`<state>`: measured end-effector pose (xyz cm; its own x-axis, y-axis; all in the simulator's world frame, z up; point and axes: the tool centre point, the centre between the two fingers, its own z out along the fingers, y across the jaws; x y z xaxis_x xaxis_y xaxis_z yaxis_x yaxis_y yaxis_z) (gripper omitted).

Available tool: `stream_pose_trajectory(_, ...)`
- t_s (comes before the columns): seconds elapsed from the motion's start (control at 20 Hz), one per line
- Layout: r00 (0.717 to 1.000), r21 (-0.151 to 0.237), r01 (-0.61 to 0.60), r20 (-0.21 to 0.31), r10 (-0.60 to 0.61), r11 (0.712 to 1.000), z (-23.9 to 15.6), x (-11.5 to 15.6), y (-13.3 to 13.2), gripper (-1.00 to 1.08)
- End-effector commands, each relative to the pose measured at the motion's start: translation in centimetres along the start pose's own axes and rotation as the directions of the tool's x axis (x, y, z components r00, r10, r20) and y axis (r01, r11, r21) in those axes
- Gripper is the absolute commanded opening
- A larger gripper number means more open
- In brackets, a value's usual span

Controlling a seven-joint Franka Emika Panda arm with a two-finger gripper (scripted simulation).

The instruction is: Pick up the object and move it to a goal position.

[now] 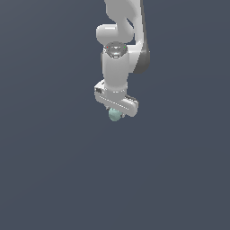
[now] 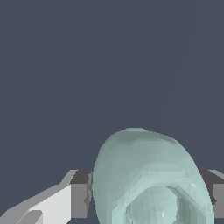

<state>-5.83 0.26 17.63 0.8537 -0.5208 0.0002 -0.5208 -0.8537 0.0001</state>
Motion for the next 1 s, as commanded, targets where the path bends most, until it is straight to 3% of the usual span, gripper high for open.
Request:
stream_pose_trajectory(0.0,1.0,-0.001,0.0,-0.001,0.0,1.0,-2.5,-1.6,-0.9,-1.0)
stream_pose_trajectory(0.55,1.0,-0.002,0.0,-0.002,0.0,1.0,-11.9,-7.1,-4.8,-1.0)
stream_pose_trajectory(0.95,1.0,-0.001,0.0,-0.001,0.0,1.0,-15.4,-9.0,-6.3,-1.0)
